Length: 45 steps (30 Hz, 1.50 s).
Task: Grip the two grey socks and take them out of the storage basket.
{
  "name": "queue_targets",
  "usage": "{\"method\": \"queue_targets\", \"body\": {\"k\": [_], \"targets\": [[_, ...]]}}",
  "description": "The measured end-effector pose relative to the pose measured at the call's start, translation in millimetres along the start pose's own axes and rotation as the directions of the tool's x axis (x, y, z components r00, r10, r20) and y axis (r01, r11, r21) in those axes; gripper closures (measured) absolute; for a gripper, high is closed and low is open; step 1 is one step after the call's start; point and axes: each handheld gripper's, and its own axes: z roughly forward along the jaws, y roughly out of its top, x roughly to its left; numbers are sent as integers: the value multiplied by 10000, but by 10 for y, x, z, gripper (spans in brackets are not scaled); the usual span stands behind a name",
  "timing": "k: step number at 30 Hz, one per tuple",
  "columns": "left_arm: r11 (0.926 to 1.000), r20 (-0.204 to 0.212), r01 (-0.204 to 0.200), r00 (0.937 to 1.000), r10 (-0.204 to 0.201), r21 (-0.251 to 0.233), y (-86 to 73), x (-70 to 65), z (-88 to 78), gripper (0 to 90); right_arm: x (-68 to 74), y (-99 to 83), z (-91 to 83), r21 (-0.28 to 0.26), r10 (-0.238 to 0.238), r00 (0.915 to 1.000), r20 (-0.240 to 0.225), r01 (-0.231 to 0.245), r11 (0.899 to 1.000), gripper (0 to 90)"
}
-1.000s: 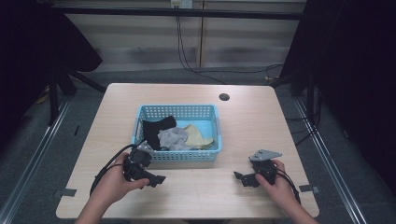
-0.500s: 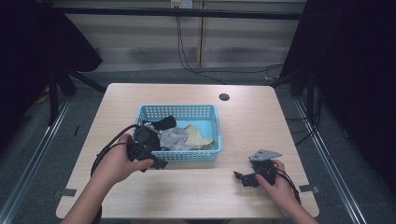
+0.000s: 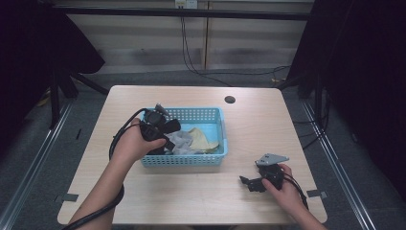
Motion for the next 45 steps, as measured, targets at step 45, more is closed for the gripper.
{"method": "queue_targets", "body": {"k": [45], "targets": [[9856, 425, 700, 9961, -774, 1538, 236, -2, 695, 542, 0, 2, 2, 20, -5, 10000, -25, 5, 10000, 112]]}}
